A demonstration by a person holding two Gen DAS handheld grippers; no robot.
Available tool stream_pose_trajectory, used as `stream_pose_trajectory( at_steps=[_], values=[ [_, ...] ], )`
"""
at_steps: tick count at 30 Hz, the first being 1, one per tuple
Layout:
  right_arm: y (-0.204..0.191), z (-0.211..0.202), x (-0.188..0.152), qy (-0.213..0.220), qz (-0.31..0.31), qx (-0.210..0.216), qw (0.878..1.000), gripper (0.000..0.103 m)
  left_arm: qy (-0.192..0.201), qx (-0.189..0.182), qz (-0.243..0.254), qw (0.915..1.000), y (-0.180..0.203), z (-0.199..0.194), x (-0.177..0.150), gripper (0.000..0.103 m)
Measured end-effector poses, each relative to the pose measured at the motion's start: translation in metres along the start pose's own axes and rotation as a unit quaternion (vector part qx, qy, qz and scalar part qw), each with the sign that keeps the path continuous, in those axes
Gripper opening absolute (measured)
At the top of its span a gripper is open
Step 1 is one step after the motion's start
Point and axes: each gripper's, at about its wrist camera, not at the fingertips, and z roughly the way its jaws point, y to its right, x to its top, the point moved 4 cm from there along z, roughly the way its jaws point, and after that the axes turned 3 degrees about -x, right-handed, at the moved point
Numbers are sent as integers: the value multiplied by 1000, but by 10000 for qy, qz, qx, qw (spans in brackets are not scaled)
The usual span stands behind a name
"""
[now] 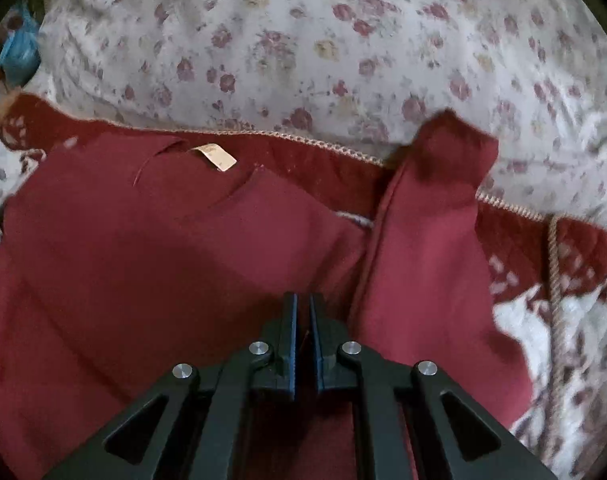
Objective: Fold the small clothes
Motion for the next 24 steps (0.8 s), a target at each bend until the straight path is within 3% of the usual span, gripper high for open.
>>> stream_pose_trajectory(
  at_steps=[4,7,12,13,14,17,18,24],
  values=[
    [23,-30,-4,115,667,363,9970,17,44,-1,47,10000,0,-4,2,103],
    [28,-52,-15,284,611,341,9971,21,164,-75,6,9998,0,-11,5,103],
    [21,-26,-44,-247,463,416,9978,31,329,-146,-3,9994,1,-20,7,103],
    [23,-28,-44,-146,508,448,9976,32,359,-161,-17,9992,0,-22,7,103],
    [27,-32,-42,-148,621,522,9966,35,419,-192,-57,9989,-1,-25,8,103],
    [43,-45,-35,81,1112,830,9903,64,596,-307,-218,9975,-7,-34,13,103],
    [50,-48,-29,178,1252,800,9887,68,647,-355,-260,9969,-8,-37,14,103],
    [76,-17,14,181,1634,450,9854,68,762,-384,-358,9957,-12,-40,17,103]
  ],
)
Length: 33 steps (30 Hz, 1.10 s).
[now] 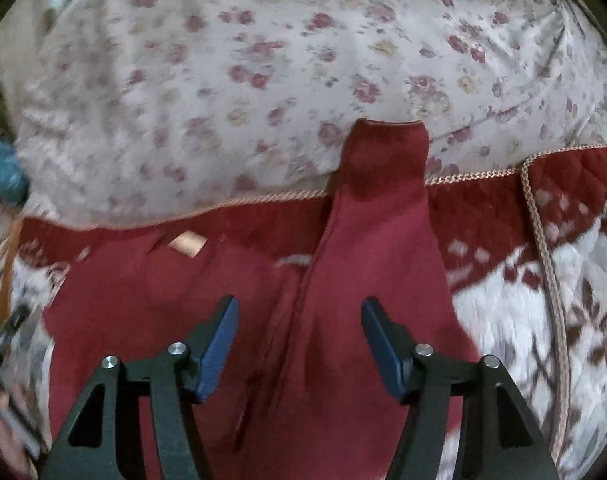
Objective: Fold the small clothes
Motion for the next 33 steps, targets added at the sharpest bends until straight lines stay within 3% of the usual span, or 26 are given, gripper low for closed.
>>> stream_pose_trajectory(
  at_steps=[7,12,13,14,15,16,17,20,25,29,33],
  values=[
    [11,85,50,-458,217,-737,9960,68,-147,47,156,9998,3,11,-4,103],
    [24,125,66,-550,434,-1134,9911,68,-261,80,216,9994,3,21,-5,103],
    [26,129,67,-542,396,-1216,9903,66,-282,89,222,9993,3,23,-6,103],
    [30,131,67,-511,394,-1274,9897,49,-289,110,218,9993,2,23,-6,103],
    [34,131,67,-472,452,-1264,9898,40,-289,115,199,9993,1,24,-6,103],
    [37,129,66,-430,515,-1188,9907,34,-287,107,178,9994,1,24,-6,103],
    [39,125,66,-380,553,-1050,9922,16,-286,98,153,9994,0,24,-6,103],
    [38,97,66,-119,533,-629,9965,15,-264,107,157,9995,1,22,-5,103],
    [6,15,63,342,111,262,9990,14,-170,44,50,9998,0,14,-2,103],
    [-55,-50,53,499,-660,937,9922,13,-17,-74,-187,9998,-7,4,3,103],
    [-138,-73,35,332,-1541,1520,9757,13,107,-177,-459,9987,-17,-4,7,103]
  ],
)
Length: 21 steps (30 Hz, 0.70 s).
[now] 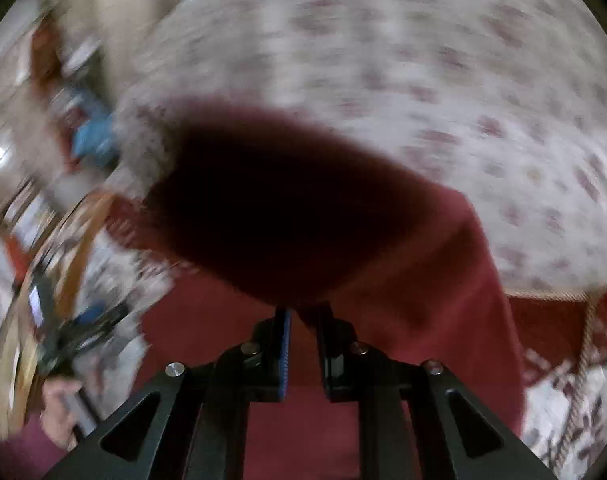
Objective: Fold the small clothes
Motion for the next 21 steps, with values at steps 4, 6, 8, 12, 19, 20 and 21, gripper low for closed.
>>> stream_pose_trajectory(
  at_steps=[4,6,8,12,19,20,21],
  values=[
    [-83,38,-15,-630,-590,900,9922,11,72,-70,-271,9996,-11,-4,4,103],
    [-109,61,-23,-863,-843,1031,9873,11,72,-111,-405,9991,-15,-3,5,103],
    [-128,90,-40,-1101,-964,883,9853,11,40,-157,-428,9990,-15,-1,6,103],
    [-103,111,-43,-1241,-691,473,9887,15,12,-309,-251,9992,-7,-1,5,103],
    [-8,-4,-64,-436,-218,-108,9988,72,69,-606,371,9974,26,-8,-2,103],
    [6,-16,-70,-414,-59,-175,9990,72,107,-692,629,9956,37,-12,-6,103],
    [22,-26,-79,-403,149,-220,9988,72,122,-753,791,9939,43,-14,-9,103]
  ],
)
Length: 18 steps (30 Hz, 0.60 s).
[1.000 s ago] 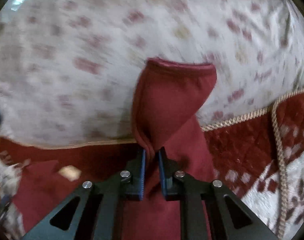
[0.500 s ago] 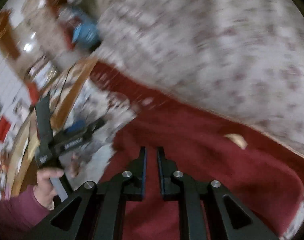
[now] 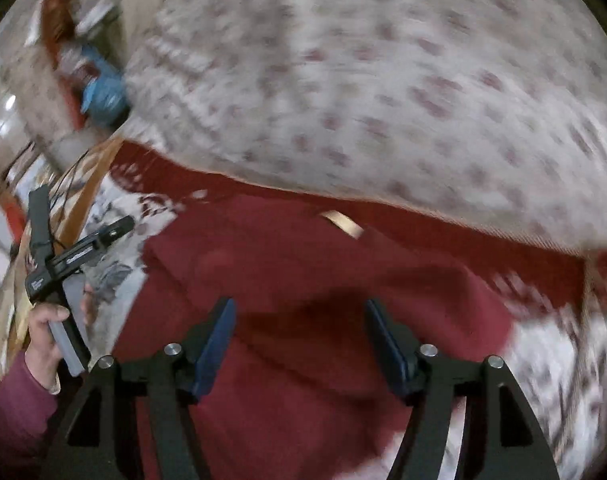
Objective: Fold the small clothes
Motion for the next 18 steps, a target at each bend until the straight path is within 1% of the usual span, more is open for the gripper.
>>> stream_pose_trajectory(
  at_steps=[1,2,3,6,7,9,11,13,14,15,17,18],
  values=[
    [13,-5,-11,9,222,39,9997,72,-6,-76,174,9998,9,-1,-3,103],
    [23,-7,-20,-33,421,191,9989,72,-39,-168,338,9993,21,-2,-7,103],
    [27,-4,-27,-149,562,373,9976,72,-71,-213,397,9990,27,-2,-10,103],
    [15,23,-39,-471,766,973,9912,72,-233,-234,558,9979,40,3,-18,103],
    [5,36,-36,-539,790,1191,9883,72,-258,-205,603,9976,41,4,-20,103],
    [-15,64,-27,-702,766,1428,9843,72,-240,-131,607,9978,38,3,-22,103],
    [-32,102,-12,-1132,837,1719,9750,72,-259,-100,488,9984,29,5,-21,103],
    [-38,131,1,-1469,1016,1706,9690,72,-254,-104,338,9991,21,5,-18,103],
    [-40,141,14,-1486,1081,1737,9675,71,-244,-119,225,9994,16,6,-16,103],
    [-42,145,27,-1378,1146,1830,9666,71,-243,-149,113,9995,12,7,-14,103],
    [-40,146,64,-910,1395,2036,9648,71,-244,-222,-30,9994,5,11,-10,103],
    [-36,146,77,-672,1445,1950,9678,72,-264,-204,-48,9994,4,14,-9,103]
  ],
)
